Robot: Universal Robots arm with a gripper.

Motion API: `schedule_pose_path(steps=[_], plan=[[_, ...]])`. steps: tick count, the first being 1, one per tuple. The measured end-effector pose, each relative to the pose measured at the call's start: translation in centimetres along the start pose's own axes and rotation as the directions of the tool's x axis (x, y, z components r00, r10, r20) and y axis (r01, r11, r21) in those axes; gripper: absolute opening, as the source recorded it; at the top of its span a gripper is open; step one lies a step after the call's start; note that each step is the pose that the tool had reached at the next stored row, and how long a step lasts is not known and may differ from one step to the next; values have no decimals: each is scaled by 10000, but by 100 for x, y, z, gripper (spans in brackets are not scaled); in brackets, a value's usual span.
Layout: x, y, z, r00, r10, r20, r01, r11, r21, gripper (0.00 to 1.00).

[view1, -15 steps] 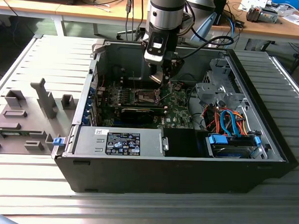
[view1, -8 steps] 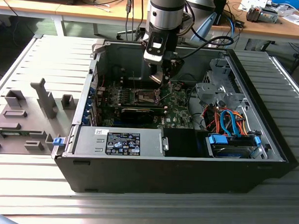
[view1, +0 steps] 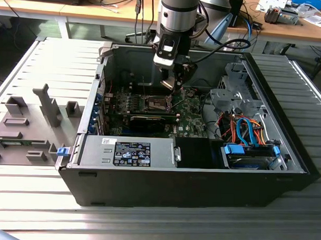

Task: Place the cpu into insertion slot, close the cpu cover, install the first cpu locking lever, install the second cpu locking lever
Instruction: 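Place the cpu into insertion slot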

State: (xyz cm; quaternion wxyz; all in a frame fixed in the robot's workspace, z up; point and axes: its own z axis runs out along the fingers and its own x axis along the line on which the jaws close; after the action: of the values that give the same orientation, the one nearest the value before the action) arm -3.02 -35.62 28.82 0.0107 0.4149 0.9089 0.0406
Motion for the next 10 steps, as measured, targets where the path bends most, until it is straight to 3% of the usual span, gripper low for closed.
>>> schedule_pose_path(steps=[10], plan=[[0,0,0,9999,161,15,-161,9999,-1,54]])
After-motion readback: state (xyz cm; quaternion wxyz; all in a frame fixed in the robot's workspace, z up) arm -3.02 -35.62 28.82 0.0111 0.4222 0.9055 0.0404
